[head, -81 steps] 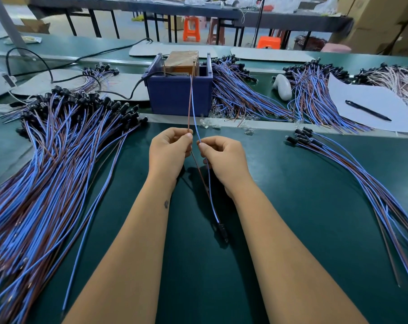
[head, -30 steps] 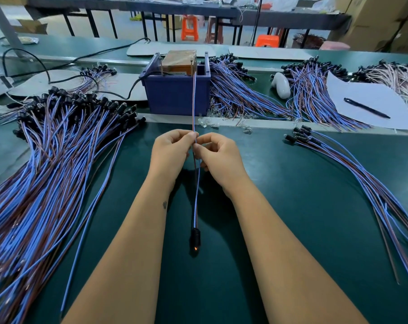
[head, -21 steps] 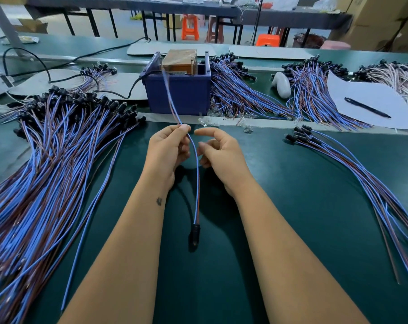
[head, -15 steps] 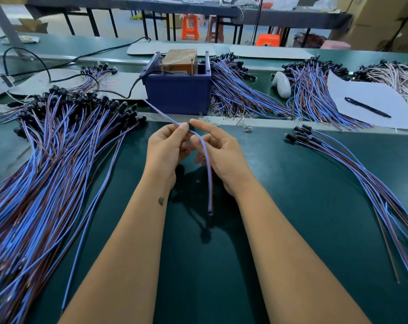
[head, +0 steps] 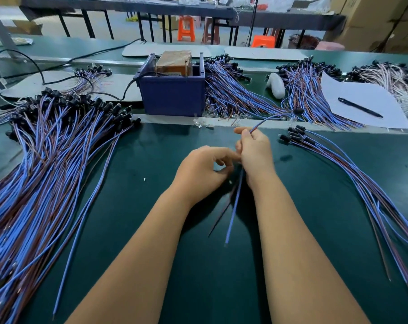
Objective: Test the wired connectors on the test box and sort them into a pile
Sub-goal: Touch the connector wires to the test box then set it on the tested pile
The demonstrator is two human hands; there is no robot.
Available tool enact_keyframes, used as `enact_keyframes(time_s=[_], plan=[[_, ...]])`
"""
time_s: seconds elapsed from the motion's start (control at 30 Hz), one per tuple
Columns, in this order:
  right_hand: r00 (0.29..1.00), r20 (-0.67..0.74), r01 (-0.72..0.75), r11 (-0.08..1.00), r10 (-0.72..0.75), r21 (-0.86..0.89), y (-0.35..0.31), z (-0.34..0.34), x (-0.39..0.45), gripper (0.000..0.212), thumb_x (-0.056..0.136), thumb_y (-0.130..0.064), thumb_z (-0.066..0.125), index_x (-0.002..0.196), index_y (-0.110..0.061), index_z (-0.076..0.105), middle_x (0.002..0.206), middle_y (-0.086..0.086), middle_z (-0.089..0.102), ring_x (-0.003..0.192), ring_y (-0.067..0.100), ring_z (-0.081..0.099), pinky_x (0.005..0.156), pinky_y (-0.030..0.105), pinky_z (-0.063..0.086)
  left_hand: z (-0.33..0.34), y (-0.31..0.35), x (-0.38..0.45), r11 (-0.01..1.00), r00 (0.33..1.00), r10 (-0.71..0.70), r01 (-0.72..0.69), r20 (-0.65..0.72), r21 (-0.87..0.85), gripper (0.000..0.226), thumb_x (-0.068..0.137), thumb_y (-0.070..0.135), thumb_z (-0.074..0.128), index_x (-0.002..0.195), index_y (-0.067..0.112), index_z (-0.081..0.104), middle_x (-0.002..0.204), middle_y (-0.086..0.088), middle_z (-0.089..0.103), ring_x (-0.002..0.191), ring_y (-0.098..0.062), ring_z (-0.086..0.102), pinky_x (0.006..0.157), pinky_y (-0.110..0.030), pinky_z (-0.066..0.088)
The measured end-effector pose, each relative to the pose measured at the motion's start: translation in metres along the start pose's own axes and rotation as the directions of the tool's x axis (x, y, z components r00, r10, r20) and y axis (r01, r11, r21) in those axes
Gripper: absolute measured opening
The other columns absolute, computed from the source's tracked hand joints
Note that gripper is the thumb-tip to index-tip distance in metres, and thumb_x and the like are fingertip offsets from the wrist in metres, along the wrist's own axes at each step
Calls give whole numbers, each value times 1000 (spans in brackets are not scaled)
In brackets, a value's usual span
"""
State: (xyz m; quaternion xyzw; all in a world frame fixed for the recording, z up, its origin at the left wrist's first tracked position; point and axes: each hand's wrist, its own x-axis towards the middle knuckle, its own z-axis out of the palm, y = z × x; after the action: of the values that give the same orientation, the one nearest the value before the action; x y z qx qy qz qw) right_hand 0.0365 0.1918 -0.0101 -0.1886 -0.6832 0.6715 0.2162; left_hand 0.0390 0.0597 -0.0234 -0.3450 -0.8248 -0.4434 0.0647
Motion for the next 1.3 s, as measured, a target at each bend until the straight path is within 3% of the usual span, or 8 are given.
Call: enact_keyframes(time_s=[0.1, 0.37, 0.6, 0.83, 0.93, 1.03, 1.17, 1.3], plan=[[992, -84, 68, 965, -92, -252, 4, -12, 9, 27, 102, -19, 37, 108, -11, 62, 73, -2, 50, 69, 17, 46, 69, 30, 37, -2, -4, 2, 991, 992, -123, 124, 37, -44, 35, 85, 10, 61, 111, 34, 64, 85, 14, 69, 83, -6, 63, 85, -30, 51], [992, 19, 124, 921, -126, -370, 3, -24, 1, 35, 101, -29, 41, 74, -20, 61, 58, -6, 46, 58, 12, 42, 58, 30, 32, 4, -6, 13, 956, 956, -292, 292, -2, -26, 21, 88, 15, 57, 91, 33, 66, 83, 18, 66, 83, 1, 60, 76, -21, 46], [996, 36, 78, 558, -86, -826, -4, -70, -7, 35, 98, -33, 40, 81, -8, 59, 83, 10, 61, 83, 33, 54, 63, 33, 35, 2, -5, 10, 923, 920, -383, 380, -79, -55, 21, 85, 16, 54, 88, 31, 68, 77, 11, 68, 76, -10, 62, 71, -28, 50], [994, -67, -33, 351, -84, -936, -11, -144, -2, 28, 98, -32, 46, 84, -11, 59, 87, 10, 61, 86, 32, 55, 68, 33, 39, 7, -5, 11, 918, 911, -384, 394, -151, 43, 18, 88, 19, 51, 88, 31, 65, 72, 10, 62, 67, -9, 56, 61, -27, 44], [990, -124, -105, 254, -61, -961, -14, -156, 1, 18, 92, -24, 54, 100, -11, 62, 106, 16, 62, 98, 35, 54, 78, 37, 44, 6, -4, 11, 921, 916, -374, 386, -145, 59, 18, 89, 18, 51, 92, 28, 66, 74, 10, 61, 68, -8, 55, 63, -28, 45], [974, -155, -126, 175, -163, -977, -17, -147, -1, 38, 86, -16, 61, 124, -12, 57, 123, 21, 54, 113, 40, 47, 92, 41, 41, 6, -2, 11, 925, 926, -355, 368, -132, 95, 20, 90, 16, 50, 96, 24, 67, 78, 11, 61, 72, -8, 55, 63, -28, 43], [952, -46, 44, 284, -303, -958, -19, -99, -8, 46, 81, -8, 60, 125, -21, 60, 121, 16, 57, 112, 36, 48, 91, 38, 39, 9, 4, 11, 924, 957, -277, 289, -82, 251, 24, 92, 15, 46, 99, 20, 68, 98, 2, 59, 97, -20, 52, 75, -33, 44], [953, 178, 297, 626, -247, -721, -10, -15, -22, 32, 82, -8, 57, 111, -19, 67, 108, 8, 66, 102, 27, 58, 87, 33, 45, 9, 8, 10, 899, 966, -250, 257, -67, 356, 22, 93, 12, 44, 102, 12, 64, 105, -10, 58, 104, -30, 49, 75, -39, 42]])
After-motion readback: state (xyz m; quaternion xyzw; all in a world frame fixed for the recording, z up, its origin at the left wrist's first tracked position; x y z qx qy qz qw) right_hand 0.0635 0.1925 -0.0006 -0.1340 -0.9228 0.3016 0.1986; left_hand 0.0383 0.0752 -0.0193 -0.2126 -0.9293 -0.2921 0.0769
